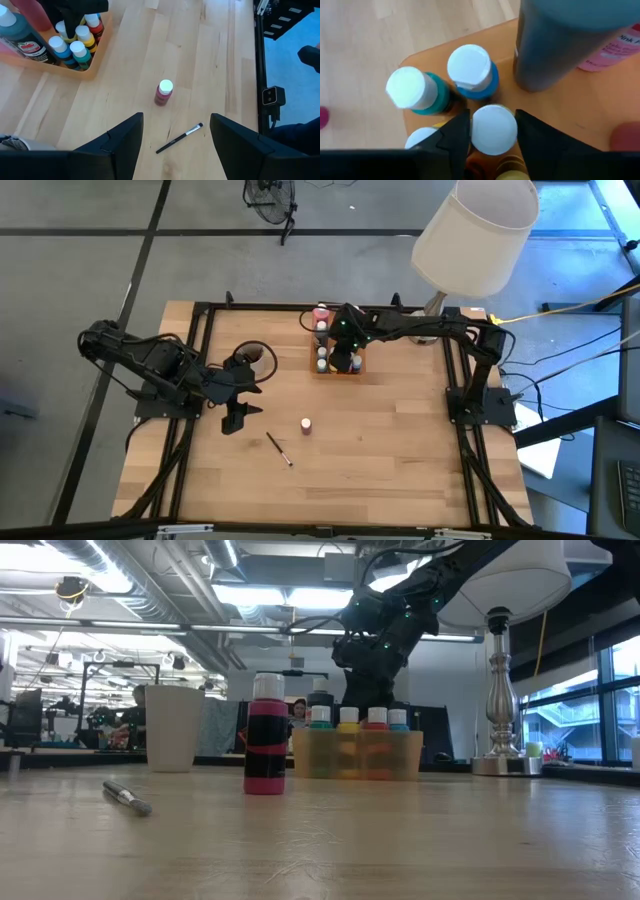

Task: Pick & Place Paint Supplies
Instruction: Put the small light yellow paint bottle into the orange bin, then put the silver paint brush into the white cup

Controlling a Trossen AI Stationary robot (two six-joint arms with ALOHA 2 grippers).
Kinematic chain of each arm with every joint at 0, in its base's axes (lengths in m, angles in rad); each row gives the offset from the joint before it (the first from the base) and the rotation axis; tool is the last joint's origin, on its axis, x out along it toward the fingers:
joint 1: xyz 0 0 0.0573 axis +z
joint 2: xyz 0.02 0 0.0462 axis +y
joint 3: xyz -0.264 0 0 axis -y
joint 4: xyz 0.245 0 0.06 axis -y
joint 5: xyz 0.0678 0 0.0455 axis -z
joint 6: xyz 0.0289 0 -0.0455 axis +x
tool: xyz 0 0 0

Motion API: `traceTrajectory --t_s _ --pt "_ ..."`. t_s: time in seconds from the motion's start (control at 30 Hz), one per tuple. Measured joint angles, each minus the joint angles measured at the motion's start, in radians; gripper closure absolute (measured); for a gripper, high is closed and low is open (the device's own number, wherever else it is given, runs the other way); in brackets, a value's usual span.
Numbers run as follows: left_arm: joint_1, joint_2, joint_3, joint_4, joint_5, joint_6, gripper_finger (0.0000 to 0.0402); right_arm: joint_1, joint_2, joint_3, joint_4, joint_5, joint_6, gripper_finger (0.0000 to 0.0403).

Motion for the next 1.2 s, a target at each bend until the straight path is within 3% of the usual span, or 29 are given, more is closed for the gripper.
traceTrajectory --t_s 0.2,0.63,0.83,1.2 --pt "0.0 0.0 0.0 0.005 0.0 0.0 0.0176 0.003 0.005 -0.001 -0.033 0.015 0.042 0.0199" --pt "0.0 0.0 0.0 0.027 0.0 0.001 0.0176 0.021 0.0 0.125 -0.128 0.047 0.014 0.0186" --pt "0.0 0.004 0.0 0.027 0.009 -0.004 0.0176 0.024 0.0 0.232 -0.241 0.109 -0.004 0.0185" --pt "0.0 0.006 0.0 0.025 0.12 0.004 0.0176 0.098 -0.002 0.549 -0.531 0.076 -0.015 0.0185"
